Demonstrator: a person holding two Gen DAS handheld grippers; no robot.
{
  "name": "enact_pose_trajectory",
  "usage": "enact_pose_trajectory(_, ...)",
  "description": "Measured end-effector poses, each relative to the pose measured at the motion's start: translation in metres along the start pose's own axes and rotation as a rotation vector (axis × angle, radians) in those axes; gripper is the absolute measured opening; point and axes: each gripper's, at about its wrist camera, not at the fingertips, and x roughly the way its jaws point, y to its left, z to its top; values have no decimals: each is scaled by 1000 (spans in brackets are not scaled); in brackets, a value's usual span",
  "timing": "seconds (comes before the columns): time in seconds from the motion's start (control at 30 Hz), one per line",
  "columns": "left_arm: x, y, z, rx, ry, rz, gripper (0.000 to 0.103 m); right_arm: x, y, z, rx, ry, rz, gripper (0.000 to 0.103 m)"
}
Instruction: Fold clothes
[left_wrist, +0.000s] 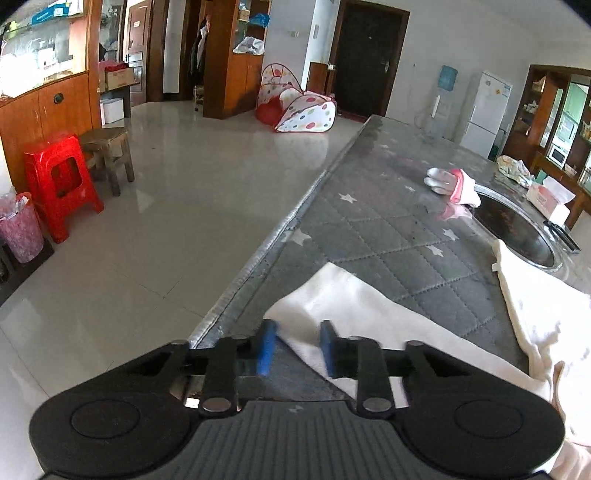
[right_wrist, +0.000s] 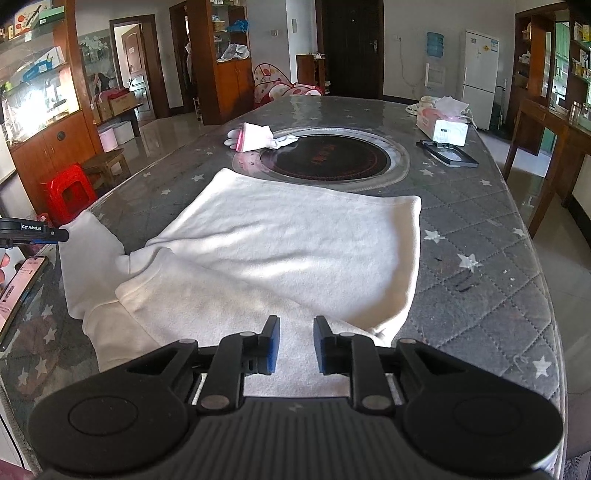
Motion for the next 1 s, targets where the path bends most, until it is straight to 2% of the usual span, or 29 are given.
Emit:
enact_pose_trajectory(0.07, 0, 4, 1, -23, -5, -11, 10, 0, 0, 0, -1, -2, -1, 20)
enact_pose_trajectory(0.17, -3, 7, 2, -60, -15, -36, 7, -1, 0, 0, -2, -4, -2, 20)
enact_pose_trajectory(0.37, -35, -10, 11, -105, -64, -185, 6, -3, -1, 0, -3, -10, -6, 25)
enact_pose_trajectory(0.57, -68, -55, 22, -63, -96, -367, 5, -7, -2, 1, 5, -23, -4, 25)
enact_pose_trajectory(0.7, -85, -98, 19, 6, -77, -504, 5, -8, -3, 2, 12, -31, -1, 25)
enact_pose_trajectory(0.87, -92, -155, 5, 83, -17, -691, 5, -11, -2, 3, 28, -42, 14, 25)
enact_pose_trajectory(0.93, -92, -177, -4, 134, 11, -740, 5, -13, -2, 3, 30, -48, 17, 25)
enact_pose_trajectory(1.0, -93, -190, -11, 183, 30, -750, 7, -16, -2, 4, 39, -52, 23, 25)
